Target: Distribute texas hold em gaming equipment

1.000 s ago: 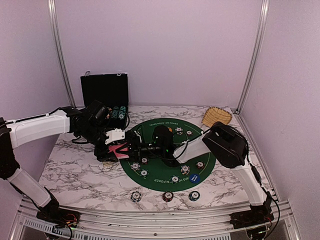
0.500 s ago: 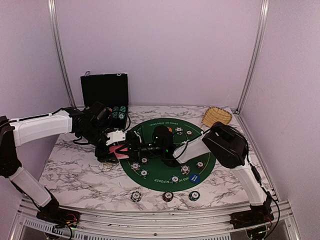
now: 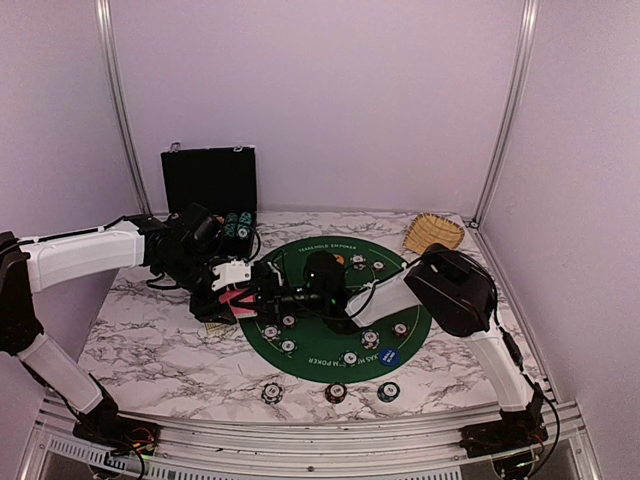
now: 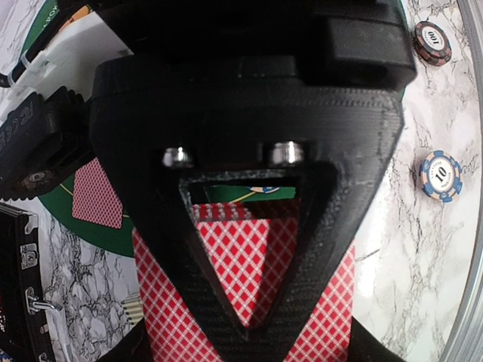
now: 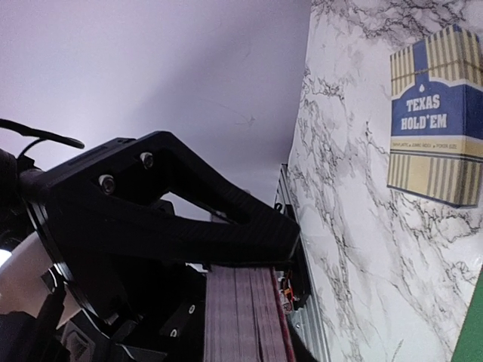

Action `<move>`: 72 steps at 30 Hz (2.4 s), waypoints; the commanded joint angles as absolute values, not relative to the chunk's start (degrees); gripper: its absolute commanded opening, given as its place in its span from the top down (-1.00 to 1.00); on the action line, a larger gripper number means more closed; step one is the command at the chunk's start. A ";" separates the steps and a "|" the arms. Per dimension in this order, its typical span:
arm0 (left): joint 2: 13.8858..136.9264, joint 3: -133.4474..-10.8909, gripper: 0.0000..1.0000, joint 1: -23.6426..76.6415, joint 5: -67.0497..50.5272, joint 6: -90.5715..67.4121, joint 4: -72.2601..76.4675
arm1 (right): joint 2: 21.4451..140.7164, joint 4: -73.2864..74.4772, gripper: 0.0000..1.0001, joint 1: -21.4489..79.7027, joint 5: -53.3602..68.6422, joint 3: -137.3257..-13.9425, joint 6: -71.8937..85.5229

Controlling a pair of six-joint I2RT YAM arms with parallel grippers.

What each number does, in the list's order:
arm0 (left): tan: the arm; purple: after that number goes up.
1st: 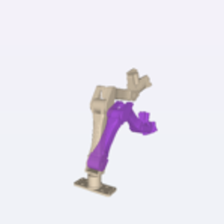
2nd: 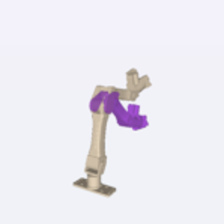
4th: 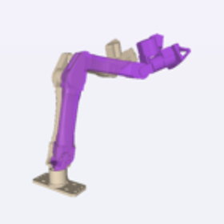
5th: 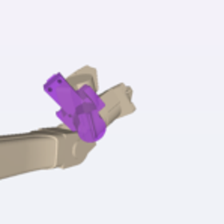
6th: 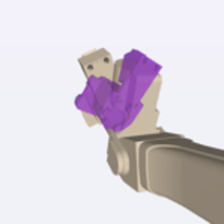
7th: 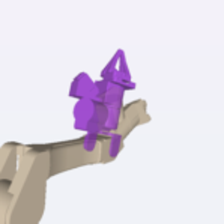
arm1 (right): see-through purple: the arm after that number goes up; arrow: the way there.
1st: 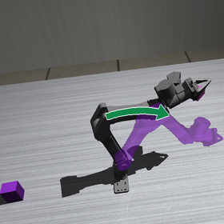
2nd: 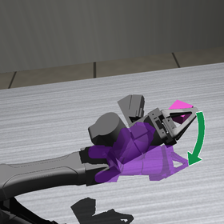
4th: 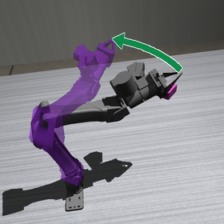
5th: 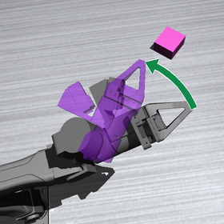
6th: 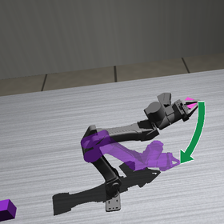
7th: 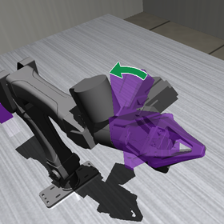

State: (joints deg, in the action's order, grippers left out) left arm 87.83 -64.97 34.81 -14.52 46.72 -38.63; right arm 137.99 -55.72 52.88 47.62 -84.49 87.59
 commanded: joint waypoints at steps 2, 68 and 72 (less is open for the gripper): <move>86.99 -64.45 0.09 34.72 -16.11 47.32 -38.90 | 136.65 -51.59 0.27 53.49 47.13 -86.13 83.56; 88.85 -64.06 -0.45 35.86 -12.72 49.65 -39.54 | 136.79 -50.48 1.00 53.61 46.85 -87.99 84.96; 88.06 -64.07 -0.36 35.86 -12.28 50.27 -39.54 | 137.00 -48.47 1.00 53.60 46.71 -87.45 83.76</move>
State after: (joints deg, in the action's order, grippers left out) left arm 88.18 -63.99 35.57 -11.94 48.95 -38.85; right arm 136.09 -47.64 53.17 46.89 -86.46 85.10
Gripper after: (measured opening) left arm 0.694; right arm 0.139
